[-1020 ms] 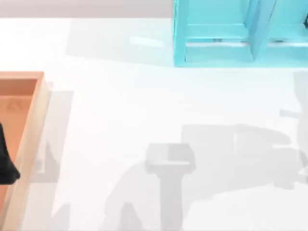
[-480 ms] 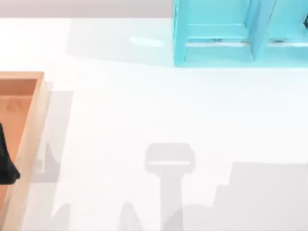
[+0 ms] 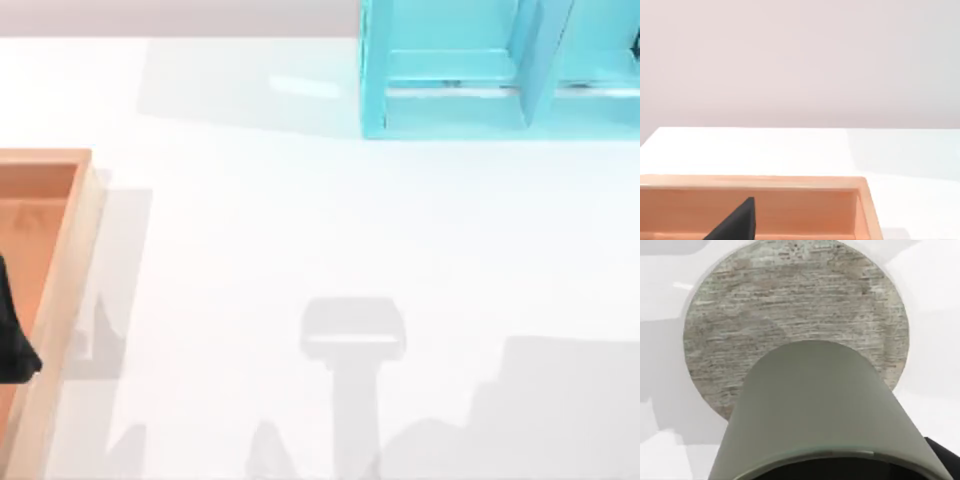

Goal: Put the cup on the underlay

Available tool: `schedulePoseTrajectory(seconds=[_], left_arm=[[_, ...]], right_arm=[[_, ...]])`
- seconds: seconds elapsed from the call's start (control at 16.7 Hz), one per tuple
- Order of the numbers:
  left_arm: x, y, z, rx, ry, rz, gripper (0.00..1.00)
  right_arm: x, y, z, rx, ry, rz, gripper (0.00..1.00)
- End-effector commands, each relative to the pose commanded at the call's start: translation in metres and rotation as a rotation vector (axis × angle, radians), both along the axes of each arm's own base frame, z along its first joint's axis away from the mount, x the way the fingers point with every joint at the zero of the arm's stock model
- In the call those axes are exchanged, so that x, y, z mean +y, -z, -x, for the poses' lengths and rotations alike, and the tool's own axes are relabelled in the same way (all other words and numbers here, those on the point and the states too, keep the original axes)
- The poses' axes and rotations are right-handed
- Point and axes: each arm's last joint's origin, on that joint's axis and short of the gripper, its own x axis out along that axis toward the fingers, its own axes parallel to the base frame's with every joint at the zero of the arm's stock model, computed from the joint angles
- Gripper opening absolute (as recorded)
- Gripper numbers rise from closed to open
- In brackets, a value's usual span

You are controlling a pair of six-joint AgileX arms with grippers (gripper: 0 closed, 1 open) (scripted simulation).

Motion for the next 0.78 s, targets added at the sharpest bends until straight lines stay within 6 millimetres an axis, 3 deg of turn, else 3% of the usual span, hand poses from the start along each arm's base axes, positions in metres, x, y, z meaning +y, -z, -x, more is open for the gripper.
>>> schedulePoseTrajectory(seconds=[0.3, 0.6, 0.78], left_arm=[[0.000, 0.000, 0.000, 0.000, 0.000, 0.000, 1.00], [0.000, 0.000, 0.000, 0.000, 0.000, 0.000, 1.00], [0.000, 0.000, 0.000, 0.000, 0.000, 0.000, 1.00]], right_arm=[[0.004, 0.038, 0.002, -0.025, -0.005, 0.007, 0.00], [0.004, 0.043, 0.003, -0.016, -0.001, 0.004, 0.00], [0.004, 0.043, 0.003, -0.016, -0.001, 0.004, 0.23]])
